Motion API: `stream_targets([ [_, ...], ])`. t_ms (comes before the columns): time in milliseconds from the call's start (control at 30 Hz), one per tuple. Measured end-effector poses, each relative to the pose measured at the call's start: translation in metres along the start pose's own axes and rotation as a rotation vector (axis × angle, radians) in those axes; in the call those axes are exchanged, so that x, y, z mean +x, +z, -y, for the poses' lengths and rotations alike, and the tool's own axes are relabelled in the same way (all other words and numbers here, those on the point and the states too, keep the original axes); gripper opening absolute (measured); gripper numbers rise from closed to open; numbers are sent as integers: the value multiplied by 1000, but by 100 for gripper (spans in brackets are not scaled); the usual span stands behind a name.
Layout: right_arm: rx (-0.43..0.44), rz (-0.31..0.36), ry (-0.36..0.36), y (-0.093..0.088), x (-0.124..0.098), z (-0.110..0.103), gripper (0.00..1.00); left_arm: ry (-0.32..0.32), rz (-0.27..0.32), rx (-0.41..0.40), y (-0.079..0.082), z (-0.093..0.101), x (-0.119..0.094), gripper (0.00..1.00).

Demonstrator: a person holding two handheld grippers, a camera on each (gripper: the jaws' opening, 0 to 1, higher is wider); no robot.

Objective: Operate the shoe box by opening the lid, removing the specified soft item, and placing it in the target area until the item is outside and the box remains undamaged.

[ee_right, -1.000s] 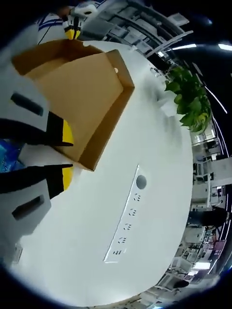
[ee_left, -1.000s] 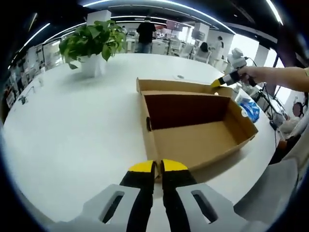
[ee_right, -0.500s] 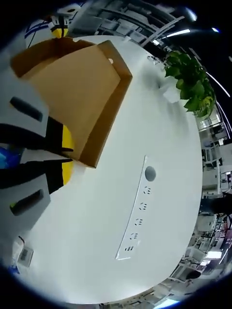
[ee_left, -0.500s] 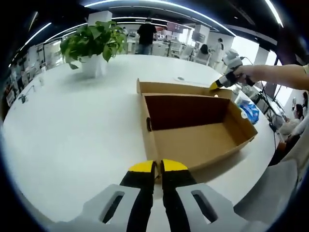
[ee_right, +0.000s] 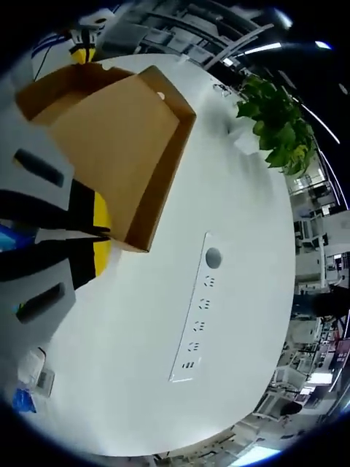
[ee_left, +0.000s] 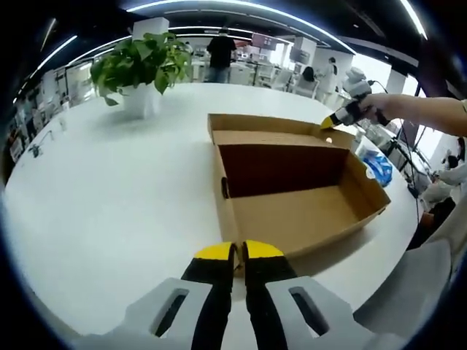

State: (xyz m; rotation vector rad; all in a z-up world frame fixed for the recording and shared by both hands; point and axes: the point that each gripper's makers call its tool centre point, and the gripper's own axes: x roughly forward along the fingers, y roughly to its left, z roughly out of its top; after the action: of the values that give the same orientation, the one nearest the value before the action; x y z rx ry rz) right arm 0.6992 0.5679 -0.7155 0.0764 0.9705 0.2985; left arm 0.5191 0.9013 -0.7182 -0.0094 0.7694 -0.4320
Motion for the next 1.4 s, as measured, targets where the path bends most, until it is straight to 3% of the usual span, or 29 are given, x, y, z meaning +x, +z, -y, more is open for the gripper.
stream_targets([
  [400,-14,102,26,19,-30,-9,0,0,9,-11,0,0,0,1],
  [800,-3,188,52,27,-56,-16,0,2,20,-8,0,0,0,1],
  [1400,-31,304,101,24,-102,-37,0,1,28,2,0,1,0,1],
])
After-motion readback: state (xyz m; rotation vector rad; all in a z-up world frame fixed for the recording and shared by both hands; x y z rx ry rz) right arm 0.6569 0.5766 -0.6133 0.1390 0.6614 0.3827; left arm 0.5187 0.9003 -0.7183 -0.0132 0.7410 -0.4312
